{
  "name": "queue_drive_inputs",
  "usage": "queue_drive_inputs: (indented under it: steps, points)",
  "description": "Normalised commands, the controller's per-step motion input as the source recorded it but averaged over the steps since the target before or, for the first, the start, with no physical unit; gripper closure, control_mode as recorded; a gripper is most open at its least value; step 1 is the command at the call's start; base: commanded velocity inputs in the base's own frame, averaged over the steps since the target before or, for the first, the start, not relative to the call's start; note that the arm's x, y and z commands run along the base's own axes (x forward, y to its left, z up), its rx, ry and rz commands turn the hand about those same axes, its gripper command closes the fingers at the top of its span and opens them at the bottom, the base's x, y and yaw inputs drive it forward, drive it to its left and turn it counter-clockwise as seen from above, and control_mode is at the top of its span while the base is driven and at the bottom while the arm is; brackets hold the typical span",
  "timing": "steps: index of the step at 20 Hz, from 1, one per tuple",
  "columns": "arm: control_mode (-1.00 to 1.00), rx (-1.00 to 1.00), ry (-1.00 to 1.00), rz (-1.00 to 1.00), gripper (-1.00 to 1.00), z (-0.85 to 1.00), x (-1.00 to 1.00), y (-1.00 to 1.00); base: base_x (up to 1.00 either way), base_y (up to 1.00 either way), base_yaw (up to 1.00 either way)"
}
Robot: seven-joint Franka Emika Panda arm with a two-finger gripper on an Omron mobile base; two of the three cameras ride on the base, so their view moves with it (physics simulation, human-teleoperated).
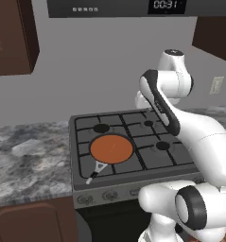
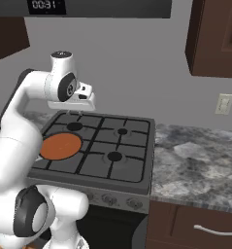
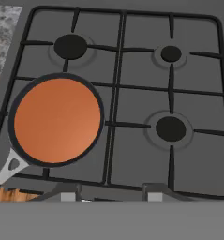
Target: Retrieve the steak from the fridge and place it on the saucepan with marinade on the stove.
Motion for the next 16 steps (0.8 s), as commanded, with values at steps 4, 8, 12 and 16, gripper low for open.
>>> queue_drive_inputs:
  steps: [4, 8, 12, 16]
  points:
    - [-1.0, 0.0, -0.04, 0.0, -1.0, 0.0, -0.23, 0.0, 0.0, 0.0, 0.0]
    - [-1.0, -0.03, -0.16, 0.0, -1.0, -0.08, -0.84, 0.0, 0.0, 0.0, 0.0]
    - [-1.0, -0.03, -0.19, 0.0, -1.0, -0.11, -0.93, 0.0, 0.0, 0.0, 0.0]
    - [-1.0, 0.0, -0.04, 0.0, -1.0, -0.1, -0.62, 0.0, 0.0, 0.0, 0.0]
